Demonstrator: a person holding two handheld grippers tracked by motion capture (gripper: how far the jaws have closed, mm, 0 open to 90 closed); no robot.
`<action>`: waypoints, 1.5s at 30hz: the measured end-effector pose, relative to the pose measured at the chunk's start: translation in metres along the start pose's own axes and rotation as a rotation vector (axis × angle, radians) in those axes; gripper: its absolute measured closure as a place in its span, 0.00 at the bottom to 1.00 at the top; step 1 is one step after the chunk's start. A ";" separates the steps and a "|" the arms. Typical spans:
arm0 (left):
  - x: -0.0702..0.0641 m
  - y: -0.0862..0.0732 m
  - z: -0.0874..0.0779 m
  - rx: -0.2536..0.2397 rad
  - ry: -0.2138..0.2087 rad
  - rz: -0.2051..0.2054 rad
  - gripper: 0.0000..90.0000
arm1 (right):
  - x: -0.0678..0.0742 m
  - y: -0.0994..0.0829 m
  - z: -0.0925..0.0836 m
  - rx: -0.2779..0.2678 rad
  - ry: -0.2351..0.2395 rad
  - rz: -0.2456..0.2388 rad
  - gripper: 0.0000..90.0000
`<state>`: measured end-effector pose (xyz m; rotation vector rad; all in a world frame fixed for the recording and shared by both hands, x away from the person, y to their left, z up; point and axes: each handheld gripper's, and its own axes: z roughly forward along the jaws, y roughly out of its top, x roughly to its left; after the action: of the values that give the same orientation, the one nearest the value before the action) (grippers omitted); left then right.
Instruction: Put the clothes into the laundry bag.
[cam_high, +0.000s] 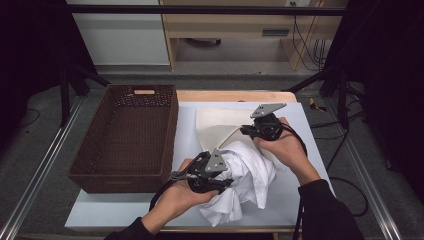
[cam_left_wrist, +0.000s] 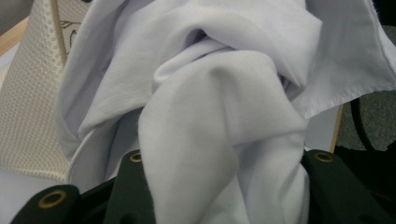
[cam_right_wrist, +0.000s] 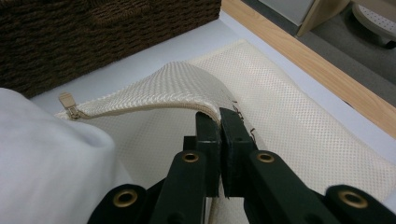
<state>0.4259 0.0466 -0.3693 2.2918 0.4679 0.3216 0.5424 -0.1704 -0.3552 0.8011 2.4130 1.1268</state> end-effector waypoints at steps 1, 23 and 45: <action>0.001 -0.001 0.003 0.003 -0.005 -0.009 0.62 | 0.000 0.000 0.000 -0.001 0.001 0.000 0.98; 0.018 -0.001 0.046 0.072 -0.024 -0.063 0.61 | 0.005 -0.003 -0.001 0.000 0.002 -0.010 0.98; 0.034 -0.019 0.069 0.057 0.185 -0.189 0.60 | 0.024 -0.004 0.010 0.041 0.015 -0.068 0.98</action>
<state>0.4769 0.0294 -0.4270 2.2609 0.7907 0.4317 0.5275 -0.1519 -0.3667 0.7196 2.4636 1.0637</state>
